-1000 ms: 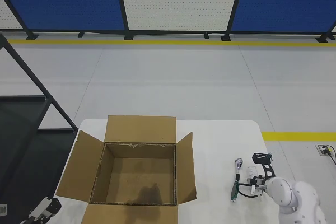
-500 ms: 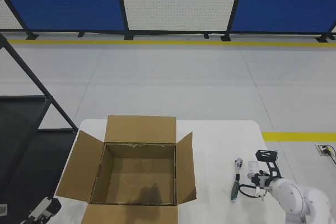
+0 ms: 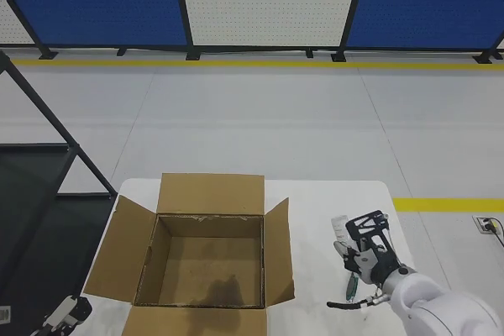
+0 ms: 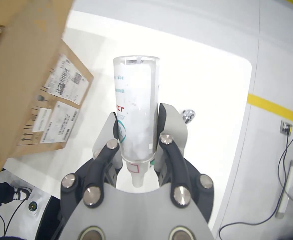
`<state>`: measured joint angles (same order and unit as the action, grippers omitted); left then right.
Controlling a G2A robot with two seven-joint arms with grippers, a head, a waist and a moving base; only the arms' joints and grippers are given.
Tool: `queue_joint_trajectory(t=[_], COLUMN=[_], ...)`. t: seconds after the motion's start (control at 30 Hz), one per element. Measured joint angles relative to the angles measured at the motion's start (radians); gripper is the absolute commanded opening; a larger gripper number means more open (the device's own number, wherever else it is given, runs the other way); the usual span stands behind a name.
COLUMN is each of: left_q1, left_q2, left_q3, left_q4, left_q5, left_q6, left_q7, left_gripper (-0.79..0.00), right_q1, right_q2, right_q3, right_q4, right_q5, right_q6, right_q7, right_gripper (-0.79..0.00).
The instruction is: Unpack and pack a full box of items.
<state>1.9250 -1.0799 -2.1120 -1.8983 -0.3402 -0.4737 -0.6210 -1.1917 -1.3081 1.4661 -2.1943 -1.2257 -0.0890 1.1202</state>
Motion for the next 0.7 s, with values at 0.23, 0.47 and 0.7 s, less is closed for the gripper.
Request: queue_joint_trajectory(t=[0.23, 0.47, 0.7], left_q1=[0.000, 0.000, 0.000], left_q2=[0.000, 0.000, 0.000], left_q3=[0.000, 0.000, 0.000], left_q4=[0.000, 0.000, 0.000], left_q5=[0.000, 0.000, 0.000], left_q6=[0.000, 0.000, 0.000], left_q7=[0.000, 0.000, 0.000], left_gripper=[0.000, 0.000, 0.000], right_q1=[0.078, 0.077, 0.089], right_q2=[-0.005, -0.005, -0.006], right_q3=[-0.081, -0.081, -0.143], right_q4=[-0.009, -0.010, -0.010], right_q5=[-0.027, -0.027, -0.029], right_q6=[0.047, 0.046, -0.021], right_q7=[0.039, 0.039, -0.029], right_gripper=[-0.785, -0.785, -0.785])
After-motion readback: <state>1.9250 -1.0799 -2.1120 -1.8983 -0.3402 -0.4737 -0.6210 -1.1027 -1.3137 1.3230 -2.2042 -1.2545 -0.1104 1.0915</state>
